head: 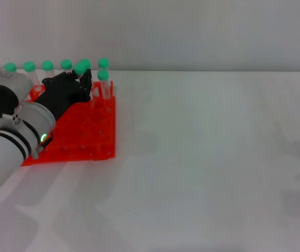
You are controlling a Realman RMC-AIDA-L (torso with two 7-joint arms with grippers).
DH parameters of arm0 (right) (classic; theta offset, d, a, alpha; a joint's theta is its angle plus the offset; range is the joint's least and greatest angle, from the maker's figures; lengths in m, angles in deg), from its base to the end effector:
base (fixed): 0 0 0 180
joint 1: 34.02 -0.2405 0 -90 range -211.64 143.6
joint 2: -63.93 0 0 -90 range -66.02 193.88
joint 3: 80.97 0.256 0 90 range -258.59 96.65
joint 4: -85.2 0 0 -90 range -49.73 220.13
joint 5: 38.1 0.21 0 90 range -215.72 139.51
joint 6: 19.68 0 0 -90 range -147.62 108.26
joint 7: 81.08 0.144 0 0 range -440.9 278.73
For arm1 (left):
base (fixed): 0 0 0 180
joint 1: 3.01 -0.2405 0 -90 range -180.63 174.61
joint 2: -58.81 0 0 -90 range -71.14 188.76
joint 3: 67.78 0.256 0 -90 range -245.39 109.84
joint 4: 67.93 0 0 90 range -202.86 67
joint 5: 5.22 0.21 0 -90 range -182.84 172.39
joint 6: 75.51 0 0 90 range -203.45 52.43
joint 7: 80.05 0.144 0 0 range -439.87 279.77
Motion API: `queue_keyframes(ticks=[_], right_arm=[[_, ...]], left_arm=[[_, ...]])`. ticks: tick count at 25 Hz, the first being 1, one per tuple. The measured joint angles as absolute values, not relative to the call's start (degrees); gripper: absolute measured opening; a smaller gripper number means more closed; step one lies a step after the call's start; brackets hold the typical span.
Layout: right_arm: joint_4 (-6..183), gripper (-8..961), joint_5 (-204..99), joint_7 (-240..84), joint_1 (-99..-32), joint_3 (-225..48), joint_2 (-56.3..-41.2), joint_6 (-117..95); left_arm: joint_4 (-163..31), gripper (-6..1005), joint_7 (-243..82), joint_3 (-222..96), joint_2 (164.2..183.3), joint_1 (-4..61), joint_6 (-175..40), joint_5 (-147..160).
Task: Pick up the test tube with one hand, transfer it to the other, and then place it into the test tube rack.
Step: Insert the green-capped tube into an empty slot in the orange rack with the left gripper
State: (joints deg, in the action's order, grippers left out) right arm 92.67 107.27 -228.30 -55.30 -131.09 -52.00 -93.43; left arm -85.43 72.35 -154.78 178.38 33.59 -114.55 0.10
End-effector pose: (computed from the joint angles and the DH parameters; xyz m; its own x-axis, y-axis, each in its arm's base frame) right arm 0.3648 0.3158 0.0561 0.5620 0.1106 -0.8197 -0.8105 -0.1244 -0.5724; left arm -0.2584 0.4188 -0.0395 0.7043 0.1581 0.6920 0.6942 -0.3569 -0.6251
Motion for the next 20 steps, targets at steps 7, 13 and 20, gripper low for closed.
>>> queue_keyframes(ticks=[7, 13, 20], right_arm=[[92.67, 763, 107.26, -228.17, -54.95, -131.42, -52.00, -93.51], [92.67, 763, 107.26, -228.14, -54.88, -131.42, -52.00, -93.77], [92.67, 763, 107.27, -228.27, -54.84, -131.39, -51.93, -94.01]], left_arm=[[-85.42, 208, 72.26, -154.71, 178.43, 34.30, -110.65, 0.12], [-85.43, 208, 72.27, -153.64, 178.43, 33.76, -110.62, 0.10], [-87.82, 320, 72.29, -153.48, 178.59, 28.27, -113.92, -0.73]])
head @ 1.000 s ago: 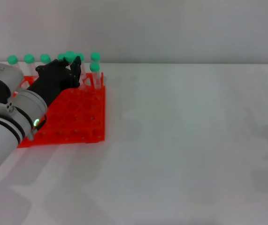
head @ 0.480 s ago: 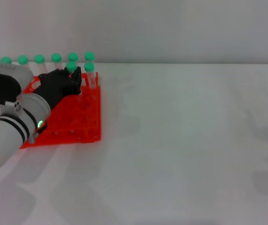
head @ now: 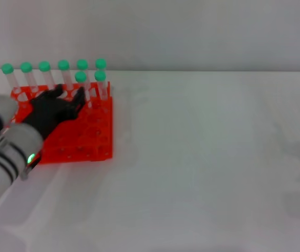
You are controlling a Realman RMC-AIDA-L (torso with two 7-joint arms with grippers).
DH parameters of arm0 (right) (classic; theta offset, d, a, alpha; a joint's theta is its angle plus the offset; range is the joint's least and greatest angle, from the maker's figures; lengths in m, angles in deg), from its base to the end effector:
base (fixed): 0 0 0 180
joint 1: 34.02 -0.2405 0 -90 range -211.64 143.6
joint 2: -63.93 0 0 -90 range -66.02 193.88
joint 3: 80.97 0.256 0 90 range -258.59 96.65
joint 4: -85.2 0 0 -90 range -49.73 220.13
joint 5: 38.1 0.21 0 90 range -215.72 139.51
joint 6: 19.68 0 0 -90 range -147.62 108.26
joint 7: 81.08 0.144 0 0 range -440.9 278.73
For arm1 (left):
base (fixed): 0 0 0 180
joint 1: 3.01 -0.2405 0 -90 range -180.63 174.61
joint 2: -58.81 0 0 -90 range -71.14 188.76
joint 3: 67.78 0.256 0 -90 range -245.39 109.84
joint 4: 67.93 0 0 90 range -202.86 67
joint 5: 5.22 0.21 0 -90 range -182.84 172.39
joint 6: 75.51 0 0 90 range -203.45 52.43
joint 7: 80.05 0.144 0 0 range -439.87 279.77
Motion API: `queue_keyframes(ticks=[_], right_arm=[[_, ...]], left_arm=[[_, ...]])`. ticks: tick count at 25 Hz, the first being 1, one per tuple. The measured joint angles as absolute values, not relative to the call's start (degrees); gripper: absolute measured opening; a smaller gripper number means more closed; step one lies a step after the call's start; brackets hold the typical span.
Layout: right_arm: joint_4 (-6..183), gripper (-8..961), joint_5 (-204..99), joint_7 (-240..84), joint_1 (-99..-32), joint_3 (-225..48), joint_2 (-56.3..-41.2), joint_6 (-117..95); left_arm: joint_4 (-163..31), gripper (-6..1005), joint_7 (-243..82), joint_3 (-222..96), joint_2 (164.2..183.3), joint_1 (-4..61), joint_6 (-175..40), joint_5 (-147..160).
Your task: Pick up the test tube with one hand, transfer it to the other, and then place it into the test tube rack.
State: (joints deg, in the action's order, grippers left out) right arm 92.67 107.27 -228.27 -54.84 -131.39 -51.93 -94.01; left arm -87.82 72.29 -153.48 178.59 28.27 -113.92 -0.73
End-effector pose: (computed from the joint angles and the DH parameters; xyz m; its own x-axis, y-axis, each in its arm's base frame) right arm 0.3658 0.3127 0.0564 0.5631 0.1124 -0.8187 -0.8089 -0.1275 -0.5739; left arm -0.2834 0.3976 -0.0410 0.6841 0.2008 0.7012 0.7232 -0.3120 -0.6162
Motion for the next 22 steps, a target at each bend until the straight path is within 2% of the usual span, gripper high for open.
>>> queue_keyframes(ticks=[2, 7, 13, 18, 22], right_arm=[[92.67, 763, 107.27, -228.28, -54.87, -131.22, -51.91, -93.91], [92.15, 764, 107.53, -228.38, -54.82, -130.78, -51.91, -93.71], [90.22, 764, 107.68, -231.42, -54.51, -130.70, -51.93, -93.11], [88.94, 764, 107.77, -234.44, -54.72, -130.71, -52.00, -93.06], [88.92, 765, 107.79, -234.61, -54.74, -130.71, -52.00, -93.12]], left_arm=[[-88.29, 376, 72.27, -153.82, 178.60, 24.74, -117.61, -2.33], [-85.36, 605, 71.84, -153.86, 178.56, 15.01, -134.82, -12.42], [-74.77, 842, 66.61, -153.48, 179.07, 9.14, -158.35, -24.83], [-70.82, 893, 61.08, -153.47, 179.12, 8.39, -159.90, -29.12], [-70.53, 893, 60.34, -153.46, 179.13, 8.76, -156.95, -28.85]])
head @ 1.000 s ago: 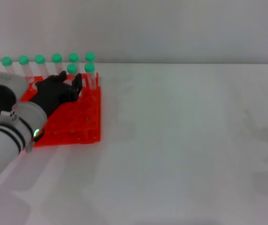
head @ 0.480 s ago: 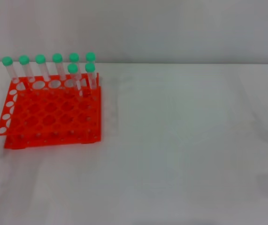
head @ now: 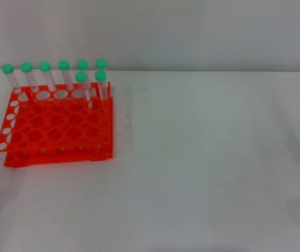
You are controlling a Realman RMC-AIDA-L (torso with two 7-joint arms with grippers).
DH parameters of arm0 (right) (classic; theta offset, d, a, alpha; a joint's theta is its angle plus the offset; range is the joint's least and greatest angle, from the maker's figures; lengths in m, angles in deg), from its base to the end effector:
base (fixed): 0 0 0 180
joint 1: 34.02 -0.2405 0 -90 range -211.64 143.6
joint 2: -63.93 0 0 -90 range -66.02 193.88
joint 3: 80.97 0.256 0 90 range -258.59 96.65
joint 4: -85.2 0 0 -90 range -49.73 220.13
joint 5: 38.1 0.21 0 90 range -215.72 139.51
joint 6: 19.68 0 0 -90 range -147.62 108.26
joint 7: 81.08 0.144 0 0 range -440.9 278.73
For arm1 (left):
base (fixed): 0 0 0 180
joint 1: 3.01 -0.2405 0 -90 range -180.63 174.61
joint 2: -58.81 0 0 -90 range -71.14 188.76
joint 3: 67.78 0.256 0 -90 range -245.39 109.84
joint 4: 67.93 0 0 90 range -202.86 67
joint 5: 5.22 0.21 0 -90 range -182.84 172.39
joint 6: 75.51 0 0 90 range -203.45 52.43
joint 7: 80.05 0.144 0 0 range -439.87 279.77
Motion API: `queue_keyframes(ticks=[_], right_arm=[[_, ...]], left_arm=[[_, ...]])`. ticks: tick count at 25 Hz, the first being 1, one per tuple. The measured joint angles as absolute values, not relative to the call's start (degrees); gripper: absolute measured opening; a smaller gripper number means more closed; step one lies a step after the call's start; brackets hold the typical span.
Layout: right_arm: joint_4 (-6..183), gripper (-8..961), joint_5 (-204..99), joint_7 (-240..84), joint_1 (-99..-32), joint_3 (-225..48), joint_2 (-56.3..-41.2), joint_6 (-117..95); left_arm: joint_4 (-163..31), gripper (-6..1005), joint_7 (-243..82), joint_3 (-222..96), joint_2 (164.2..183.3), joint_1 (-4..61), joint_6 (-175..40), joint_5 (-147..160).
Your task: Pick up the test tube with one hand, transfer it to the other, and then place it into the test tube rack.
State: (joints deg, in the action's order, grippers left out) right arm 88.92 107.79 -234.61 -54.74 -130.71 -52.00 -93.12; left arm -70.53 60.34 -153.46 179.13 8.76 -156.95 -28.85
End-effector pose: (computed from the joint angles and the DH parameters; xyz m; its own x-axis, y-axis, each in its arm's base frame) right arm 0.3772 0.3025 0.0449 0.6255 0.0627 -0.7777 -0.7739 -0.0771 -0.6286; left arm -0.4001 0.2312 0.0375 0.2920 -0.2007 0.9351 0.9545 0.1233 -0.2716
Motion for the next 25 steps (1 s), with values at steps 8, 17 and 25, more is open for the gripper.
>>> queue_keyframes(ticks=[8, 17, 25], right_arm=[[87.64, 765, 107.80, -234.62, -54.48, -129.87, -52.09, -93.03], [86.27, 765, 107.79, -234.25, -54.70, -127.83, -52.09, -93.00], [85.88, 765, 107.79, -234.64, -55.34, -127.81, -52.25, -92.80]], left_arm=[[-70.80, 893, 60.45, -153.38, 179.08, 9.04, -155.59, -28.85], [-71.04, 893, 60.06, -152.54, 178.98, 9.20, -155.86, -28.82], [-71.11, 893, 59.78, -152.48, 178.86, 9.60, -155.67, -28.75]])
